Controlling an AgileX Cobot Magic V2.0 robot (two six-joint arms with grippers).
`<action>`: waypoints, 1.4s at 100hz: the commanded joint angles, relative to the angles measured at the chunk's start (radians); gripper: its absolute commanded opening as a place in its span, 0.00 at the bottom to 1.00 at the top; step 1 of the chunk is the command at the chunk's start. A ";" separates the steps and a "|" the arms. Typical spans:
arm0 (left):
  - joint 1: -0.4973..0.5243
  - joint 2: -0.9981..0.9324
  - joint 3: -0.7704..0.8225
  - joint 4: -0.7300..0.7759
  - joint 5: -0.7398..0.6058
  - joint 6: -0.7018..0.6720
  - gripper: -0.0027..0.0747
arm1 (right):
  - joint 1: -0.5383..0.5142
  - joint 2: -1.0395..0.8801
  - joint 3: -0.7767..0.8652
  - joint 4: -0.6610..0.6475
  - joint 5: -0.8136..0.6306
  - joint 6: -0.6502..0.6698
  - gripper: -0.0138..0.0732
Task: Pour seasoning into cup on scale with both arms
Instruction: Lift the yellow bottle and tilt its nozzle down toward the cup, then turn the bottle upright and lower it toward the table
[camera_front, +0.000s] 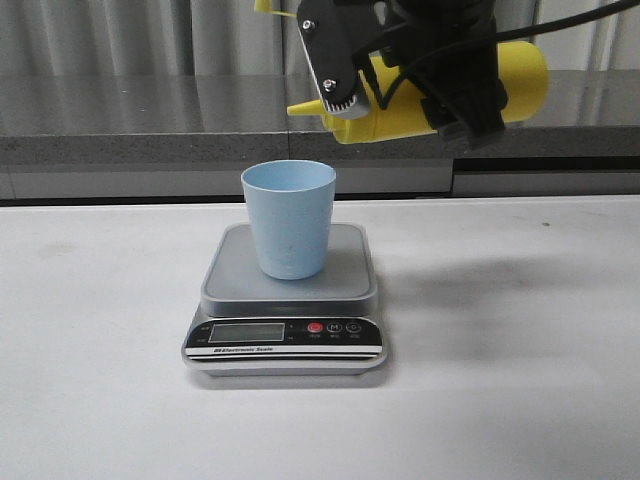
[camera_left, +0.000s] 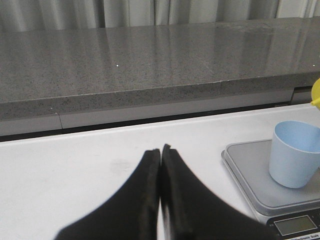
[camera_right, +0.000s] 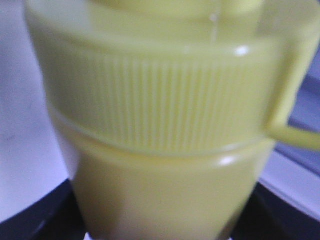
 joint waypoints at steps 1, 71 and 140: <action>0.006 0.003 -0.025 0.000 -0.084 -0.012 0.01 | 0.001 -0.041 -0.033 -0.045 0.022 0.137 0.42; 0.006 0.003 -0.025 0.000 -0.084 -0.012 0.01 | -0.195 -0.150 0.080 0.164 -0.394 0.945 0.42; 0.006 0.003 -0.025 0.000 -0.084 -0.012 0.01 | -0.459 -0.225 0.578 0.298 -1.362 1.007 0.42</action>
